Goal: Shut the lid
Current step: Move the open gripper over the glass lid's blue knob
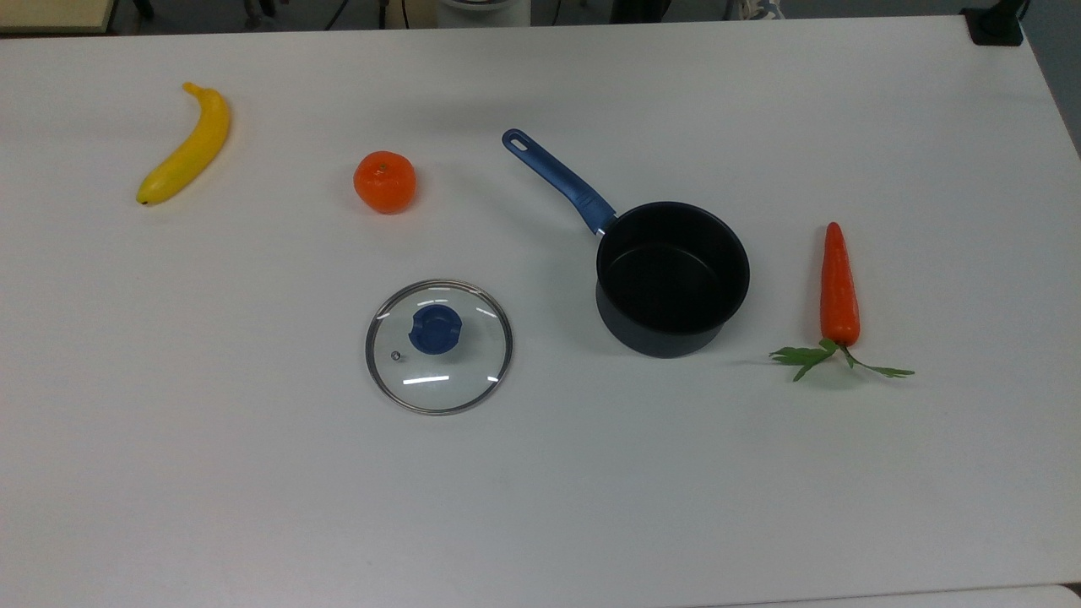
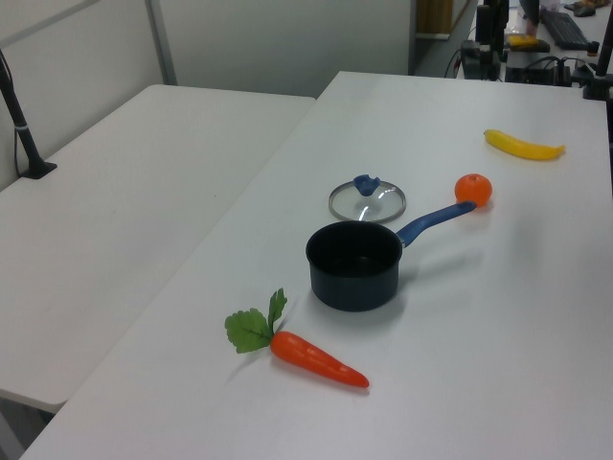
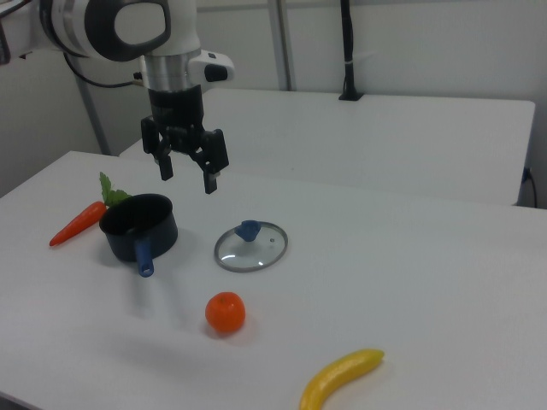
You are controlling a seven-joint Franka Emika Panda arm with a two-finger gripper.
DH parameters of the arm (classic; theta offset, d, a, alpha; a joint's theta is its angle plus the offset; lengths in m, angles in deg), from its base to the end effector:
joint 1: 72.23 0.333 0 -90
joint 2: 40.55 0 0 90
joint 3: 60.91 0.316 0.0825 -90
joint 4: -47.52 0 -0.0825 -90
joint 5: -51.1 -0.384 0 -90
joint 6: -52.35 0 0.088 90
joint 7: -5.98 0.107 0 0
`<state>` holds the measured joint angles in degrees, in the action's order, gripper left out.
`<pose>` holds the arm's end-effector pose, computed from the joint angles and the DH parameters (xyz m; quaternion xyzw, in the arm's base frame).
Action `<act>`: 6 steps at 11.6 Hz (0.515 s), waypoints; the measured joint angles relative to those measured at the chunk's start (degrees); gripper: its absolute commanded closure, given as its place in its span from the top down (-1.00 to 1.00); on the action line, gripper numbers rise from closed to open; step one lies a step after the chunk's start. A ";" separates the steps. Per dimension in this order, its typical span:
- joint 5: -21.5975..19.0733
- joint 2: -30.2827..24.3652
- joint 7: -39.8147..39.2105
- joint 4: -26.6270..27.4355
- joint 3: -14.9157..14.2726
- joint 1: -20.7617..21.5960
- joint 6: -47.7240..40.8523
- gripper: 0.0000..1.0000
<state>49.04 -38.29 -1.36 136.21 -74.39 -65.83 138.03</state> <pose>0.5543 -0.0621 0.6076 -0.9989 -0.0027 0.0434 0.0190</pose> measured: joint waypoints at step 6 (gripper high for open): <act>-2.10 0.87 0.00 -0.09 -0.10 -0.53 0.61 1.00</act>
<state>46.95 -37.42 -1.36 136.12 -74.49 -66.36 138.64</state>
